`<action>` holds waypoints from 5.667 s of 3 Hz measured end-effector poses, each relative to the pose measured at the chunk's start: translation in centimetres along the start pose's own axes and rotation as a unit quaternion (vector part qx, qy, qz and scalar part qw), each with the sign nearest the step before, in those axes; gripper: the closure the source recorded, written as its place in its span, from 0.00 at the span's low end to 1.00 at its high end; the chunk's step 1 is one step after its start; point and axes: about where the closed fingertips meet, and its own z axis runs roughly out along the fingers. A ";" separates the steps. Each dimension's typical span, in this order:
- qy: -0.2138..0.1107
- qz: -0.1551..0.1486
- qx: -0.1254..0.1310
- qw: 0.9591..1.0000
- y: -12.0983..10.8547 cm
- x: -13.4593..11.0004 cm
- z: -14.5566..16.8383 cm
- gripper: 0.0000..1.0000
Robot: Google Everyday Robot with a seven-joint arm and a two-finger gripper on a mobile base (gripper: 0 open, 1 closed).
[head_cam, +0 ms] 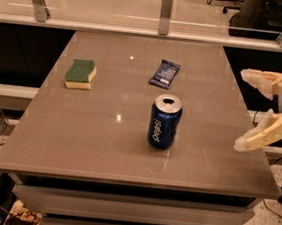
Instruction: Pick pepsi can
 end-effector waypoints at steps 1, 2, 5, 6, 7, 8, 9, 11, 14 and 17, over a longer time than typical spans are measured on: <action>-0.032 0.027 -0.010 0.999 0.3 0.3 1.9 0.00; -0.058 0.042 -0.029 0.997 0.8 0.5 4.1 0.00; -0.065 -0.003 -0.067 0.996 1.5 -1.8 10.3 0.00; -0.071 -0.022 -0.093 0.993 1.6 -2.9 12.3 0.00; -0.080 -0.031 -0.112 0.990 2.0 -3.3 13.4 0.18; -0.080 -0.032 -0.113 0.990 2.1 -3.5 13.5 0.41; -0.080 -0.033 -0.115 0.990 2.2 -3.6 13.7 0.64; -0.080 -0.036 -0.118 0.989 2.4 -3.9 13.9 1.00; -0.074 -0.038 -0.121 0.989 3.0 -8.5 14.4 1.00; -0.048 -0.070 -0.090 0.992 4.7 -17.1 13.5 1.00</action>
Offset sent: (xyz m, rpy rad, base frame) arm 0.0067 0.0496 -0.0427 0.2121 0.1023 0.0466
